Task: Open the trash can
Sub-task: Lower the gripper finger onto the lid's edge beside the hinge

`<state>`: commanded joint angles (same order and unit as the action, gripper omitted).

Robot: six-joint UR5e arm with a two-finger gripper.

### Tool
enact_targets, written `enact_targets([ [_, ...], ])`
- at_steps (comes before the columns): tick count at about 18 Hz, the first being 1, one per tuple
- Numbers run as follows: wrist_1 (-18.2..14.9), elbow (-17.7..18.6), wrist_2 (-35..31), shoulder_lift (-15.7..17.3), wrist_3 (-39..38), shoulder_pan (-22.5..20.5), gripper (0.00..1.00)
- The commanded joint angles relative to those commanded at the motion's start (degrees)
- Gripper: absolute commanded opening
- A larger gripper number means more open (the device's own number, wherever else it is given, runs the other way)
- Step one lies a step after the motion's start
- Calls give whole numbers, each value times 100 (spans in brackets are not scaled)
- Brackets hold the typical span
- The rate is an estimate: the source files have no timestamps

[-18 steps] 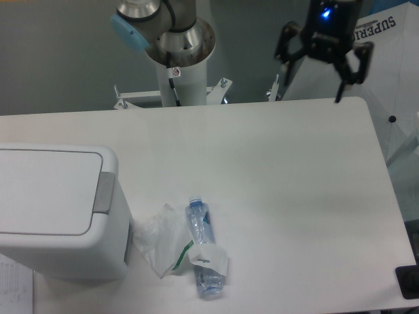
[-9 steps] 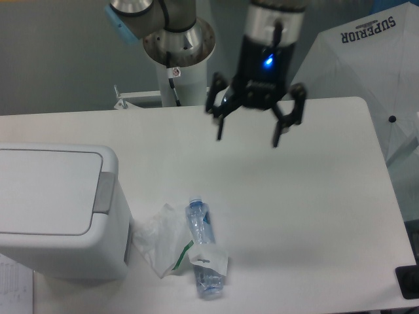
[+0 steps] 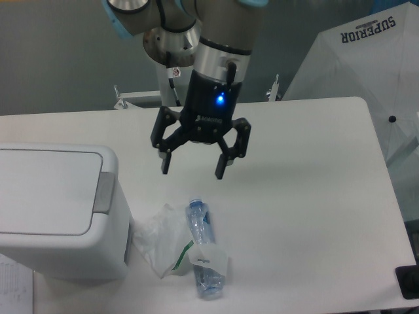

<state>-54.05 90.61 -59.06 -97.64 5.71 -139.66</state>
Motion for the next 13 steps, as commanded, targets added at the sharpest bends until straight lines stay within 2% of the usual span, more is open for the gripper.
enact_targets([
  [13,9,106,-9,-123,-97,317,100],
])
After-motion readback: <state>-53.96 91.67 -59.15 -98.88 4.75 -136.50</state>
